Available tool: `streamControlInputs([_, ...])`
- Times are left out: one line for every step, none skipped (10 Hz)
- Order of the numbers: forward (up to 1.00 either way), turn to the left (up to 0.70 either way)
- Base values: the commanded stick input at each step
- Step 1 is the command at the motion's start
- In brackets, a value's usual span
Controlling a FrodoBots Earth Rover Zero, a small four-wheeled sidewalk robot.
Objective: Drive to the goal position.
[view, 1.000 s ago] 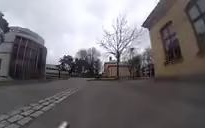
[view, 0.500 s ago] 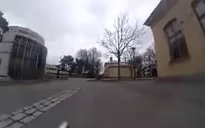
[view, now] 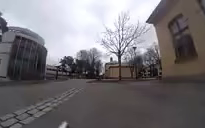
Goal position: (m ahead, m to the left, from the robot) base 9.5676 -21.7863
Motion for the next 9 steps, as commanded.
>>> streamControlInputs([1.0,0.0])
streamControlInputs([1.0,0.0])
streamControlInputs([1.0,0.0])
streamControlInputs([1.0,0.0])
streamControlInputs([1.0,0.0])
streamControlInputs([1.0,0.0])
streamControlInputs([1.0,0.0])
streamControlInputs([1.0,0.0])
streamControlInputs([1.0,0.0])
